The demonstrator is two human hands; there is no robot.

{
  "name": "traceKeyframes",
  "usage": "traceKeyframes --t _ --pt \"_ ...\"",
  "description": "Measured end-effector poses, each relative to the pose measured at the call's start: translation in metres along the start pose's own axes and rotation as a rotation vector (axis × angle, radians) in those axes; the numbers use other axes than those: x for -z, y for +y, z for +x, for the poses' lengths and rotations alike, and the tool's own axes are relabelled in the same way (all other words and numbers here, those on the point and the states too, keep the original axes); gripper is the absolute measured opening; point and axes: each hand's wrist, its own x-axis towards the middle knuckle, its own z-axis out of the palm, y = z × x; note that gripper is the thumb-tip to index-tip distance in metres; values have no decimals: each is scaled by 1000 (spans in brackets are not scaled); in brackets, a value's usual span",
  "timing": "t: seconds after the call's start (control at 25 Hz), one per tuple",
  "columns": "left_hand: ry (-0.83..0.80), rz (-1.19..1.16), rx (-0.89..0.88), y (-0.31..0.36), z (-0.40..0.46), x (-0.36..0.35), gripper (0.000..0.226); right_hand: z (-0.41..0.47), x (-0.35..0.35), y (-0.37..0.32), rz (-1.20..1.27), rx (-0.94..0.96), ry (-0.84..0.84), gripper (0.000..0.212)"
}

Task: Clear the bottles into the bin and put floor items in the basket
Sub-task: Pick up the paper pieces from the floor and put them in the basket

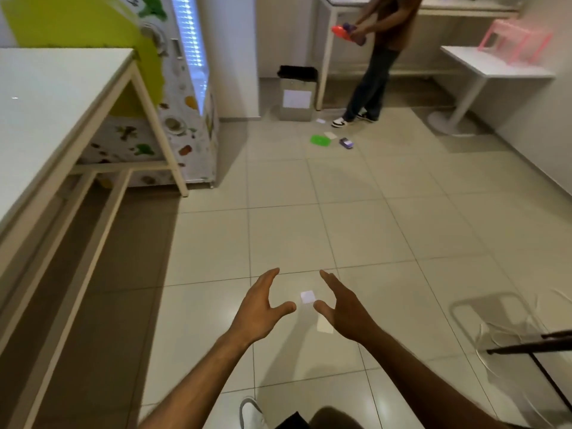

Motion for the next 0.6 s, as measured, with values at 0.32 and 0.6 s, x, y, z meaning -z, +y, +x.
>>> traceKeyframes --t 0.32,0.6 --pt "-174 90 -16 20 106 -42 90 53 55 70 -1 -136 54 77" --pt "-180 171 106 42 191 -81 89 132 109 136 -81 -86 -29 78"
